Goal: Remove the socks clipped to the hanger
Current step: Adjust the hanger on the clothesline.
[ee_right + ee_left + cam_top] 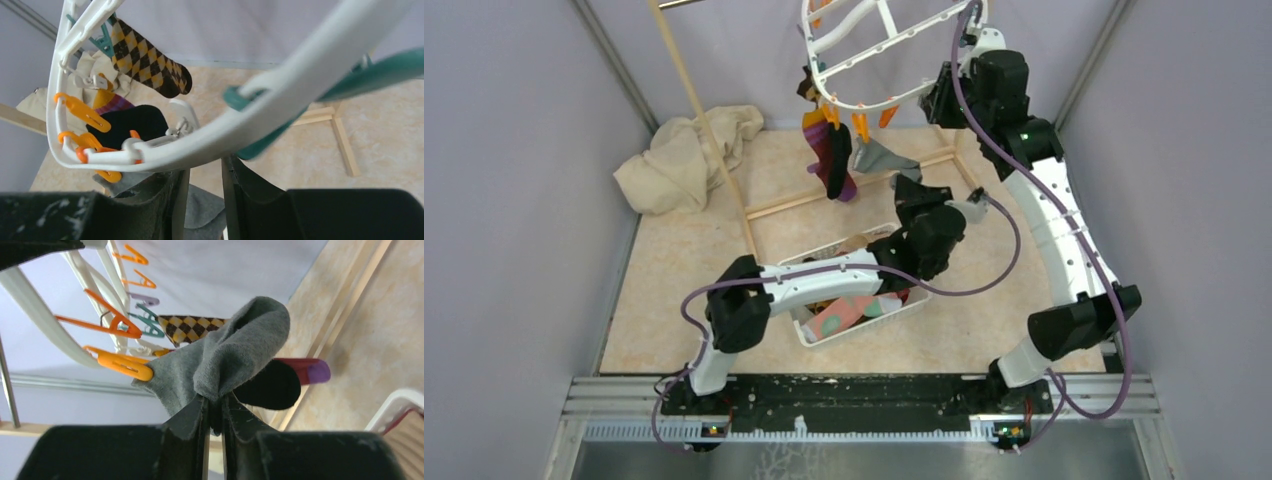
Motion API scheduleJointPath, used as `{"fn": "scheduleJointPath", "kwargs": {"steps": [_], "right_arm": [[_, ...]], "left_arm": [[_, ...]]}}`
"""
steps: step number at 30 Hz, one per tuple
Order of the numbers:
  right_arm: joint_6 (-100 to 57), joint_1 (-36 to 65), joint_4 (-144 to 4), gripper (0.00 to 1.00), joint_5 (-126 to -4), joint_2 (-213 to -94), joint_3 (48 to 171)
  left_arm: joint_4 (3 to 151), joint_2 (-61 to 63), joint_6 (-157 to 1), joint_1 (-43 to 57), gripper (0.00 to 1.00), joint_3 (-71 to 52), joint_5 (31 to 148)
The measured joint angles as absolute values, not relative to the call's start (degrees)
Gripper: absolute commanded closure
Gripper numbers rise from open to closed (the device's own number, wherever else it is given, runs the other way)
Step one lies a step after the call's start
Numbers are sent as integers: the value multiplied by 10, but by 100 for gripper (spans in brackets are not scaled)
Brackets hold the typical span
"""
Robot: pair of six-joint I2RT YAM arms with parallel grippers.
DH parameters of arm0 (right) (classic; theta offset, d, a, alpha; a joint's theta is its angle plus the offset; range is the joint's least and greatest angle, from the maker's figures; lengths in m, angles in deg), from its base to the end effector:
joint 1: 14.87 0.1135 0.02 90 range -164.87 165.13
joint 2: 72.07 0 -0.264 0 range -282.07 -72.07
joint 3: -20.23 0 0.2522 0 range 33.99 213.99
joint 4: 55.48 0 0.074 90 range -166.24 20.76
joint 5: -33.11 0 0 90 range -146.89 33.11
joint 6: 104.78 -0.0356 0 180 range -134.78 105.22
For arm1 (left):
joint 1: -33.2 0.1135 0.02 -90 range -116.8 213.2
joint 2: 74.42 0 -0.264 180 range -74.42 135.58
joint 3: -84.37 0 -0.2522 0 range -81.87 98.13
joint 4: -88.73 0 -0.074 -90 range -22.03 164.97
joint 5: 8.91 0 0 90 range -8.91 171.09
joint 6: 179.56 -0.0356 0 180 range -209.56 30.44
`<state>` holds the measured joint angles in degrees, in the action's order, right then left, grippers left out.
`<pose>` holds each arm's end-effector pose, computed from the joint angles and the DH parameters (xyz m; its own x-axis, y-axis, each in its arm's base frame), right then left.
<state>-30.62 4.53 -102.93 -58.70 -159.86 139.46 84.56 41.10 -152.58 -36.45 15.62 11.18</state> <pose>0.3112 0.1108 0.4786 -0.3487 0.1664 -0.9223 -0.2759 0.9223 0.2707 0.1950 -0.4295 0.3203 -0.0240 0.9451 -0.3259 0.0450 0.3267 0.9441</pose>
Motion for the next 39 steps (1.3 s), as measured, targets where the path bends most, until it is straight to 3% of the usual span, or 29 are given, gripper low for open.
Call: {"fn": "scheduleJointPath", "kwargs": {"steps": [6,14,20,28,34,39], "right_arm": [[-309,14,-1045,68,-609,-1623,1449],[-309,16,-1087,58,-682,-1556,1451],[-296,80,-1102,57,-708,-1506,1468],[-283,143,-1105,54,-717,-1533,1458],[-277,201,-1105,41,-707,-1556,1457],[-274,206,-1092,38,-685,-1534,1423]], "left_arm": [[923,475,-1621,-365,82,212,133],[951,503,-1671,-357,82,247,151],[950,505,-1672,-350,82,253,158],[937,505,-1647,-341,83,232,158],[925,501,-1634,-333,82,209,157],[904,461,-1593,-328,82,150,157]]}}
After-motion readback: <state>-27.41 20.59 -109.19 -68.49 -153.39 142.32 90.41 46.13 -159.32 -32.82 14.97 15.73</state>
